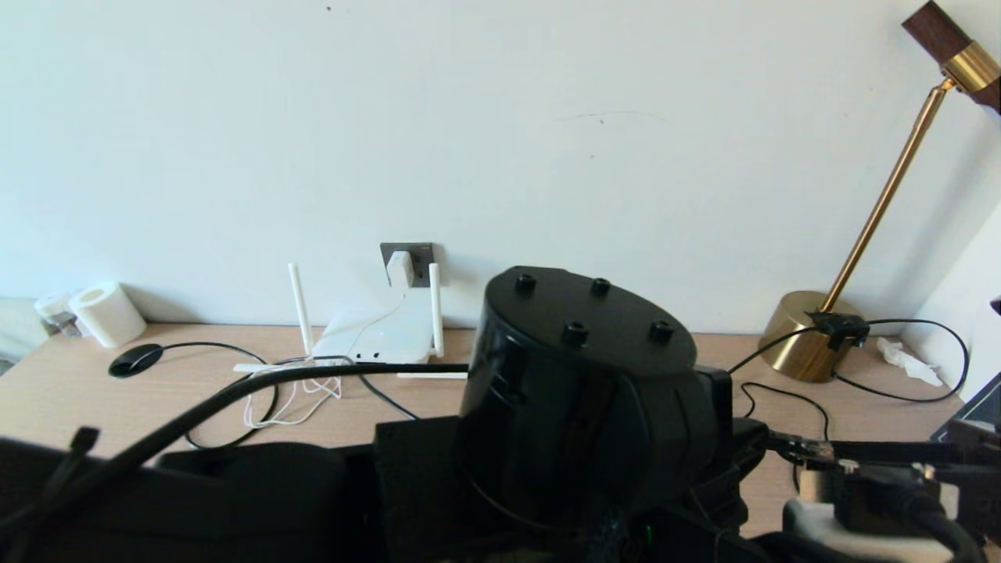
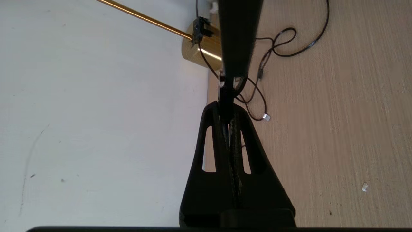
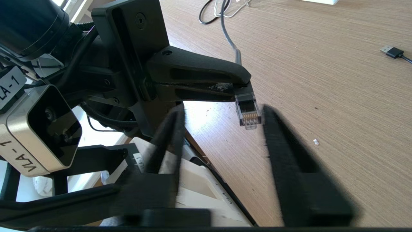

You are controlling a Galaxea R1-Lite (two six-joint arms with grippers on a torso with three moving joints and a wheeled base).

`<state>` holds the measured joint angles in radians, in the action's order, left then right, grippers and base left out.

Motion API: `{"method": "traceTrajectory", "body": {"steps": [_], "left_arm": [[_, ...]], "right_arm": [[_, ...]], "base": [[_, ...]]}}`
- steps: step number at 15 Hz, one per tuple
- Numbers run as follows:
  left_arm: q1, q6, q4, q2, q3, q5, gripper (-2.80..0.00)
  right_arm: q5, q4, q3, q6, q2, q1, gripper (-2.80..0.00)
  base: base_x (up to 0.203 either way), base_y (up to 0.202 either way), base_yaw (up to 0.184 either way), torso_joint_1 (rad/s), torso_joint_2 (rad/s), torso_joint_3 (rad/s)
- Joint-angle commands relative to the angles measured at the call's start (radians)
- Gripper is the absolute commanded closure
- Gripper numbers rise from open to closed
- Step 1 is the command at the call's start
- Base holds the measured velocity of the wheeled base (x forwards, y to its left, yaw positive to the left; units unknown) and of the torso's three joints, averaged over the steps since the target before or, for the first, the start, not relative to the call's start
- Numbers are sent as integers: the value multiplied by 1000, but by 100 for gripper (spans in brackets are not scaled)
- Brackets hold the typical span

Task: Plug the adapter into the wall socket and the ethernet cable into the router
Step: Plug cable into router interface

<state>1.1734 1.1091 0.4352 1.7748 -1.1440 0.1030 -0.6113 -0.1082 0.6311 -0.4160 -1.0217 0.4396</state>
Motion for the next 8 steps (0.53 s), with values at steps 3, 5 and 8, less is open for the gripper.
{"method": "traceTrajectory", "body": {"steps": [3,5,8], "left_arm": [[2,6,8,-5,3,1,0],[5,6,8,-5,6,1,0],[8,5,20,-6,7,1,0]], "right_arm": [[-5,-2,0,-3,-2,1,0],[-5,-3,-1,-3,-3,1,0],[-5,-2,-4,-4,-3,1,0]], "base": [[0,0,0,0,0,0],[0,0,0,0,0,0],[0,0,0,0,0,0]]}}
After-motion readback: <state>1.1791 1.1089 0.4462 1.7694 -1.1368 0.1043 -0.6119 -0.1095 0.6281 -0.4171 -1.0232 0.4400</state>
